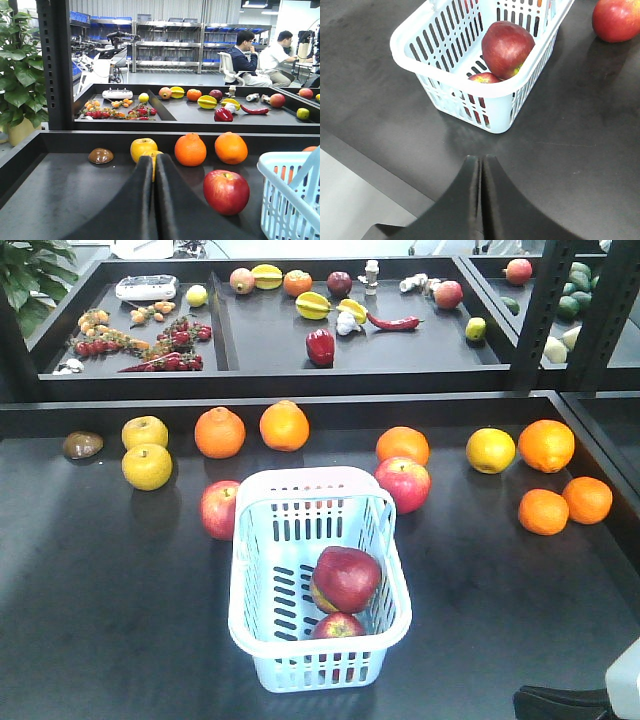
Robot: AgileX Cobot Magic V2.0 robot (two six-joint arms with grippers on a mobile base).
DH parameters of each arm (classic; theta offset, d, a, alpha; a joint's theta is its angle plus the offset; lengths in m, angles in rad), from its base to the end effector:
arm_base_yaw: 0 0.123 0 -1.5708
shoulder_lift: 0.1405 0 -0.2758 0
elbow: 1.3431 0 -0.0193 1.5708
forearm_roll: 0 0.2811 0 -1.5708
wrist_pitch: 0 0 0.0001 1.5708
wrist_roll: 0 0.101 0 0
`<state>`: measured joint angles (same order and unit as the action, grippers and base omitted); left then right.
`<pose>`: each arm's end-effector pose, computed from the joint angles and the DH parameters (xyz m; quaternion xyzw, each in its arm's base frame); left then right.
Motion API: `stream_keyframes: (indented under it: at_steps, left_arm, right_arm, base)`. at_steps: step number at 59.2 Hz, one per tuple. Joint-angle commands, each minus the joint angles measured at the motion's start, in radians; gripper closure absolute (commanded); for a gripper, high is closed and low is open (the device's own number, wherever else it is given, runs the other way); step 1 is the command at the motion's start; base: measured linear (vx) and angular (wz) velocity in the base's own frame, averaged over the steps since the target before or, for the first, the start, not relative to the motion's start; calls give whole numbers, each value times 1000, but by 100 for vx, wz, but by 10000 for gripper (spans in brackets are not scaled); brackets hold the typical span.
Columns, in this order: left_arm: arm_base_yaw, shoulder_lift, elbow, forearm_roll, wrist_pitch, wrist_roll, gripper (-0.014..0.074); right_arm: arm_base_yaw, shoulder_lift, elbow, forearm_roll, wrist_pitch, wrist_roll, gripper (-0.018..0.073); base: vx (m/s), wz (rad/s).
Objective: Pick three apples into basket with both arms
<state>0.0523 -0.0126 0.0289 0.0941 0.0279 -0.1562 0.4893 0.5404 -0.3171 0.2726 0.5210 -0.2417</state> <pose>0.1062 0.0058 0.2016 -0.0405 0.6905 -0.0026 0.7222 0.1234 0.0810 0.2177 -0.2469 0.8575 0.1658 0.4198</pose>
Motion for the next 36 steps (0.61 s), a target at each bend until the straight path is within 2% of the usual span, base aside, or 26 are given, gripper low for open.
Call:
stream_keyframes:
  at_steps: [1,15,24,28,36]
  left_arm:
    - [-4,-13,-26,-2,-68,0,602]
    - [-4,-13,-26,-2,-68,0,602]
    - [-4,-13,-26,-2,-67,0,602]
    - [-4,-13,-26,-2,-67,0,602]
    - [-4,-13,-26,-2,-67,0,602]
  right_arm:
    - [-4,4,-27,6,-56,-3,564]
    - [-4,4,-27,4,-55,-5,564]
    - [-4,-20,29,-2,-72,-6,564]
    - [-4,-58,76,-2,-109,-6,564]
    - [-4,-149,169,-2,-265,-1,564]
  base:
    - [0,0]
    - [0,0]
    - [0,0]
    - [0,0]
    - [0,0]
